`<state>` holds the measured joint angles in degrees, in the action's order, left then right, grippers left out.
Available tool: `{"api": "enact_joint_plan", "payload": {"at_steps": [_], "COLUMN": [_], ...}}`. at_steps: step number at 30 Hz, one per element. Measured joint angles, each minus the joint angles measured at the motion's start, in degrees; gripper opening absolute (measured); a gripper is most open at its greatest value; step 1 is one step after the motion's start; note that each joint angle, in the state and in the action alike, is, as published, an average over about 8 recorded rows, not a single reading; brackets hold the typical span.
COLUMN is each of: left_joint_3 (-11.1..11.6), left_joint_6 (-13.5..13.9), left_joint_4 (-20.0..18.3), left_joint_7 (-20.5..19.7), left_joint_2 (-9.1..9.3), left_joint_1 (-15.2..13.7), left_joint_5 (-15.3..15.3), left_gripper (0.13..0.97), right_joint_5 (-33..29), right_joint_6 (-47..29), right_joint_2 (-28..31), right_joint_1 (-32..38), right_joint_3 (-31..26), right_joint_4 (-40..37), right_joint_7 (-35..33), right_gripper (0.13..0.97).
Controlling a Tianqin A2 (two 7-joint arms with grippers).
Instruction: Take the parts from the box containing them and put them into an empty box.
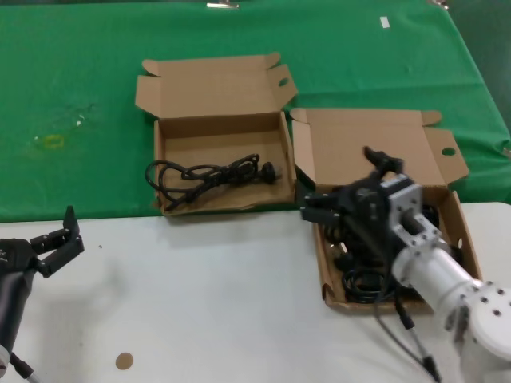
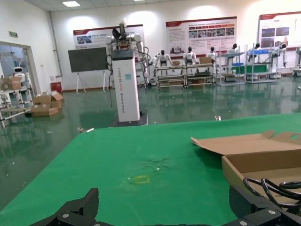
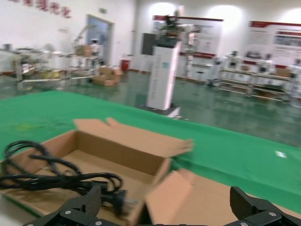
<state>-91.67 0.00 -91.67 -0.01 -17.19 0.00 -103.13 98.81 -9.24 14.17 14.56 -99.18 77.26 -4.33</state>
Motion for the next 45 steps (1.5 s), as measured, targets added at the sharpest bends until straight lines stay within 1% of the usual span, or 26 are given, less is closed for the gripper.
{"api": "enact_joint_plan", "payload": {"at_steps": [8,13,45], "left_joint_3": [0.00,0.00,0.00], "left_joint_6": [0.00,0.00,0.00], "left_joint_4": [0.00,0.00,0.00], "left_joint_7": [0.00,0.00,0.00], "left_joint_2": [0.00,0.00,0.00], "left_joint_1": [0.00,0.00,0.00], "left_joint_5": [0.00,0.00,0.00], "left_gripper": [0.966,0.966,0.966], "right_joint_5": [2.56,3.40,3.50], "right_joint_6": [5.45,7.25,7.48], "right_joint_2": [1.78,2.37,2.44], "right_joint_1": [-8.60,-11.43,-11.79], "right_joint_3": [4.44,5.89,6.08], "right_joint_4": [8.51,11.32,11.68], "right_joint_7": [2.56,3.41,3.51], "right_gripper": [0.966,0.966,0.966]}}
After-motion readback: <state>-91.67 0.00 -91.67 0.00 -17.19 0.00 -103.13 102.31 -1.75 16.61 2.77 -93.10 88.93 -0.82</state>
